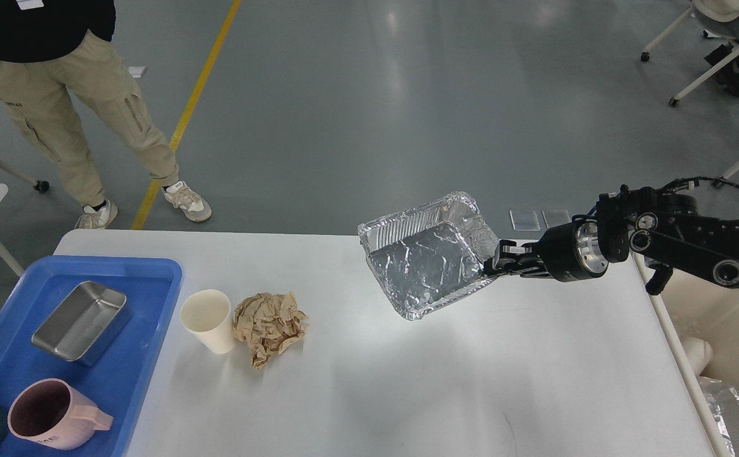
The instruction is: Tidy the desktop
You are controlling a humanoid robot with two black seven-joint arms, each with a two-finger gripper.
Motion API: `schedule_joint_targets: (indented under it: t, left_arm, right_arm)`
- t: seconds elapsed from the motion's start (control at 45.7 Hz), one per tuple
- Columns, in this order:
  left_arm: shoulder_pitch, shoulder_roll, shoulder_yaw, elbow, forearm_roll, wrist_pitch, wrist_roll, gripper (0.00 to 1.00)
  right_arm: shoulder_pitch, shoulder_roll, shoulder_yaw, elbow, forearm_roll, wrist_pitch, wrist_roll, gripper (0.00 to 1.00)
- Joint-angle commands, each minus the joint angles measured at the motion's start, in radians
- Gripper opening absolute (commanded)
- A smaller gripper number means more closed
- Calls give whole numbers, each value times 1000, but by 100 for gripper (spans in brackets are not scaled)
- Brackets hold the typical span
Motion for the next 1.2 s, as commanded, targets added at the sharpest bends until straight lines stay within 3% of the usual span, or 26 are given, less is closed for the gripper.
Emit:
schedule_joint_targets:
  t: [0.0,0.197,0.547,0.766,0.876,1.029,1.182]
  left_arm:
    - [-5,21,8,32,30,1,-20,97]
    - [-172,142,143,56,279,1,-129,97]
    - [-606,185,709,91,566,23,-130,97]
    - [-711,139,944,94,606,79,-139,96]
    - [-765,81,1053,156,696,96,-146,96]
    - [-863,33,1200,210,799,104,-211,96]
    - [-961,30,1349,217,811,107,-230,96]
  right_arm:
    - [-2,0,0,3,0,-3,0,0]
    - [3,1,3,4,0,-3,0,0]
    - [13,6,9,6,2,-3,0,0]
    - [16,10,8,4,0,-3,1,0]
    - [21,10,9,6,0,-3,1,0]
    - [30,16,11,12,0,-3,1,0]
    - [30,20,11,13,0,-4,1,0]
